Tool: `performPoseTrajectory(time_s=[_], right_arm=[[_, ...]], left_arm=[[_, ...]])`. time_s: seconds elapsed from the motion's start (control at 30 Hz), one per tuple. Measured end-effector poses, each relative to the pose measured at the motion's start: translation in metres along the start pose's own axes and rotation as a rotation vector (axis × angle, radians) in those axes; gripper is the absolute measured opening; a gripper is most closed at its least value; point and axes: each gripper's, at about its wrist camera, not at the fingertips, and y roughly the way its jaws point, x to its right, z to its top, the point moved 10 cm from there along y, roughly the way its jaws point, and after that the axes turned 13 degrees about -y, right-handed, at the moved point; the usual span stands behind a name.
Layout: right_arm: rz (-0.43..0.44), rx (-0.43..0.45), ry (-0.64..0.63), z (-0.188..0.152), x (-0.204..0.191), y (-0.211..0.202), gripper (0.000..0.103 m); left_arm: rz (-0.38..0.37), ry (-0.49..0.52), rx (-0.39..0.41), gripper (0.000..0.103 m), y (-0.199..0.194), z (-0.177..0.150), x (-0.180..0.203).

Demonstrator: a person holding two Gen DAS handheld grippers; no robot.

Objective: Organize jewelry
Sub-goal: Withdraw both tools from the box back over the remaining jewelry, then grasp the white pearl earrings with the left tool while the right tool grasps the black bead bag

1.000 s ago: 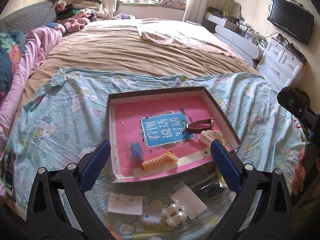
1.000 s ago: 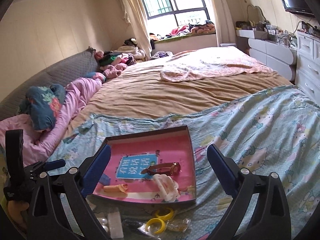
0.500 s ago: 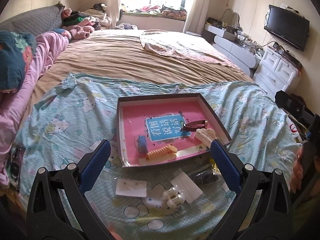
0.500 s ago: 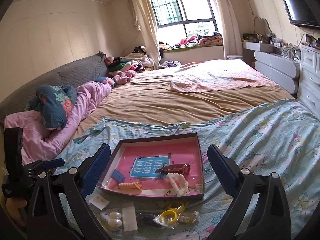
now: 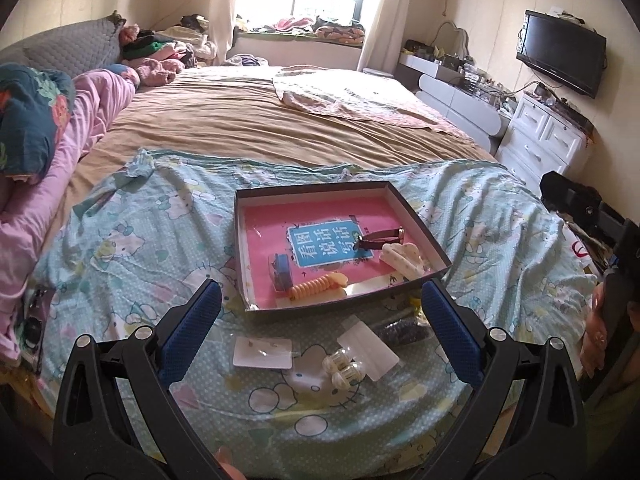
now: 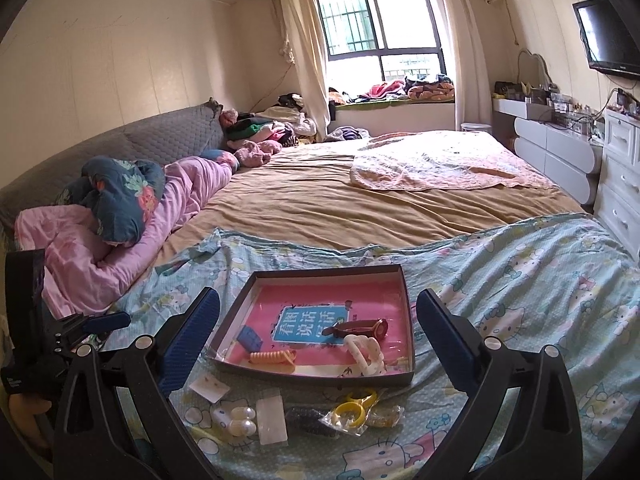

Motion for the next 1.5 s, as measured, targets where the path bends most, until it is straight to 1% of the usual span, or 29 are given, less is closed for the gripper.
performPoseTrajectory(time_s=[0.17, 0.33, 0.57, 0.77, 1.07, 1.27, 1.5], right_arm=[[0.01, -0.024, -0.006, -0.01, -0.008, -0.002, 0.098], [0.018, -0.064, -0.002, -0.027, -0.013, 0.0, 0.098], [0.043, -0.144, 0.024, -0.059, -0.018, 0.011, 0.098], [0.072, -0.205, 0.054, -0.083, -0.022, 0.022, 0.098], [0.084, -0.28, 0.106, -0.113, -0.017, 0.034, 0.098], [0.084, -0.343, 0.154, -0.137, -0.01, 0.045, 0.098], [0.088, -0.396, 0.177, -0.156, -0.011, 0.054, 0.098]], left_arm=[[0.002, 0.007, -0.01, 0.093, 0.0, -0.011, -0.003], [0.009, 0.015, -0.031, 0.093, 0.004, -0.025, -0.007], [0.027, 0.027, -0.058, 0.093, 0.013, -0.042, -0.012], [0.041, 0.049, -0.104, 0.093, 0.027, -0.065, -0.013], [0.067, 0.111, -0.168, 0.093, 0.051, -0.097, -0.01], [0.106, 0.149, -0.205, 0.093, 0.07, -0.112, -0.015], [0.102, 0.154, -0.227, 0.093, 0.087, -0.122, -0.019]])
